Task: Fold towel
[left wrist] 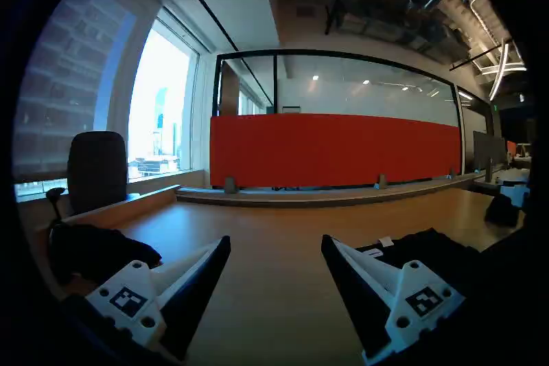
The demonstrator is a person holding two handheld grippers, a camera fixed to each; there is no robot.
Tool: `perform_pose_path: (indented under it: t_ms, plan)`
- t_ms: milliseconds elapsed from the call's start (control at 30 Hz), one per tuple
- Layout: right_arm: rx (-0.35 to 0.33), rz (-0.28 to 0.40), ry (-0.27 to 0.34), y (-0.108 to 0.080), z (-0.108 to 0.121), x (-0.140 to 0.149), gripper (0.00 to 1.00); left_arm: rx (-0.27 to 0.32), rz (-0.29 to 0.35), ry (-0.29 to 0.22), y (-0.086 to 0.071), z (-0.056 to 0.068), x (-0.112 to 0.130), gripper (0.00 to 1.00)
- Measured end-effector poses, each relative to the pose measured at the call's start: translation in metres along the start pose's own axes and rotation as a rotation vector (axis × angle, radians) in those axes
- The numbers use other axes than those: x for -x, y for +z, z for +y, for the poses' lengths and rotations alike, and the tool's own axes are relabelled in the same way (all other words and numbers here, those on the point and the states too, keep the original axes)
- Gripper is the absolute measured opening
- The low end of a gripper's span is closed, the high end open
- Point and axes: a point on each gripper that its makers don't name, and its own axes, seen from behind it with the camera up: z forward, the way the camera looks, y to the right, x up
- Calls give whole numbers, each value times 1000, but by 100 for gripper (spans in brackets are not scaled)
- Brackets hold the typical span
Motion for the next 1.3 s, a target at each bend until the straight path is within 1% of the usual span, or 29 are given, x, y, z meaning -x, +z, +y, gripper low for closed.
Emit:
perform_pose_path:
  t_ms: [100, 300, 500, 700, 900, 1100, 1200, 1300]
  plan:
    - [0, -5, -4, 2, 0, 6, 99, -11, -13, -10, -1, -5, -4, 98]
    - [0, -2, 6, -1, 1, -14, 99, 0, 2, -24, -3, -10, -38, 98]
    - [-4, -10, 16, -6, 0, -52, 99, 4, 4, -28, -6, -10, -83, 98]
    - [1, -11, 7, -10, 0, -95, 99, 14, -16, -40, -8, -8, -120, 98]
    - [-1, -15, 3, -14, 0, -129, 99, 12, -21, -26, -13, -7, -154, 98]
    - [7, -18, 3, -18, 1, -151, 99, 14, -47, -26, -15, -3, -172, 98]
    - [5, -25, 2, -19, 1, -156, 99, 13, -50, -29, -16, -2, -176, 98]
    - [5, -33, -2, -20, 0, -162, 99, 21, -68, -28, -16, 0, -177, 98]
